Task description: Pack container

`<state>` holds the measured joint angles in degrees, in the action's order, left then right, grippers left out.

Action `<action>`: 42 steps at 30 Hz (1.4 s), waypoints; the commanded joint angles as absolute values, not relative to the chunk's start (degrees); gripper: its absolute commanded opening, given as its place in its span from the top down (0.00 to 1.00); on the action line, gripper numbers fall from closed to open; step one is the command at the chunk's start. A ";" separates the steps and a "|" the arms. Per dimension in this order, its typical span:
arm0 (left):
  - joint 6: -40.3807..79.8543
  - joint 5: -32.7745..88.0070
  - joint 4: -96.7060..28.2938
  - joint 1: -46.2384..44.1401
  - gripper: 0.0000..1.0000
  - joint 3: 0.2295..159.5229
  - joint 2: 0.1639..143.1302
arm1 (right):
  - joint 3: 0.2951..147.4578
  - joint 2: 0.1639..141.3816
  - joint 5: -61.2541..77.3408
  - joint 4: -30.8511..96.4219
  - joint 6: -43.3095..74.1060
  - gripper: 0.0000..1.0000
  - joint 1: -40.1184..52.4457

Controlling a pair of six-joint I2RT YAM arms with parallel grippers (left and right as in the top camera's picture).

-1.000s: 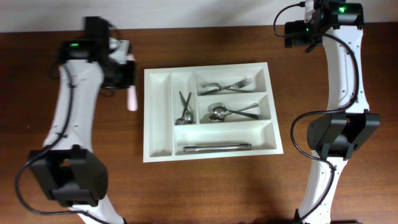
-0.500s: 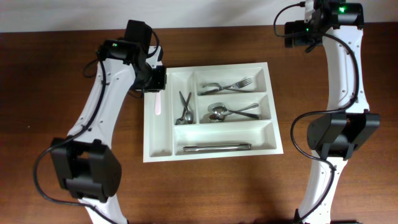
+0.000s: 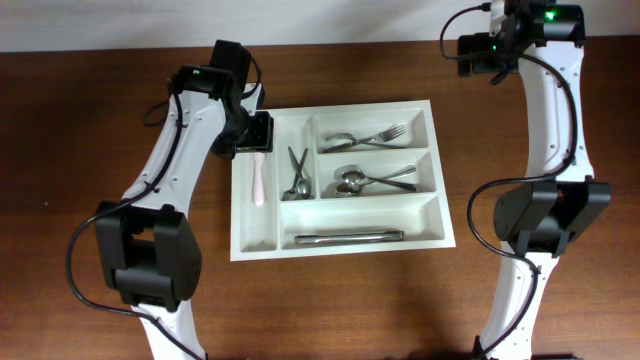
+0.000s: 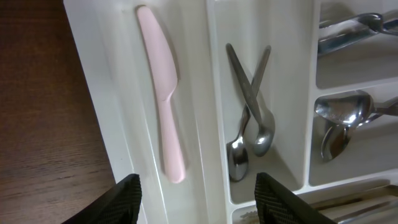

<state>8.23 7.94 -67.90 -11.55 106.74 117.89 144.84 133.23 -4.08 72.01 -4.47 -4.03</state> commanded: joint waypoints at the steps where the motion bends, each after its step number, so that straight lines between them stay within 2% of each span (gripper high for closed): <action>1: 8.12 7.64 -67.96 -9.54 0.39 108.64 117.01 | 145.40 132.46 -4.80 72.03 -3.77 0.01 -4.21; 5: 8.14 5.56 -67.94 -5.39 0.39 111.37 115.70 | 145.40 132.46 -4.80 72.03 -3.77 0.01 -4.21; 11: 8.12 -4.12 -68.73 2.70 0.38 112.40 113.27 | 145.40 132.46 -4.80 72.03 -3.77 0.01 -4.21; 19: 8.14 -2.37 -69.54 9.85 0.34 112.40 112.79 | 145.40 132.46 -4.80 72.03 -3.77 0.01 -4.21; 23: 8.12 -2.39 -69.73 10.02 0.18 112.40 112.79 | 145.40 132.46 -4.80 72.03 -3.77 0.01 -4.21; 25: 8.12 -2.39 -69.87 10.02 0.01 112.40 112.79 | 145.40 132.46 -4.80 72.03 -3.77 0.01 -4.21; 42: 8.12 -2.39 -70.74 10.02 0.01 112.40 112.79 | 145.40 132.46 -4.78 72.03 -3.77 0.01 -4.21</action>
<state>8.21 -2.20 -70.67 10.00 111.28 114.56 144.84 133.23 -4.08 72.01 -4.49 -4.03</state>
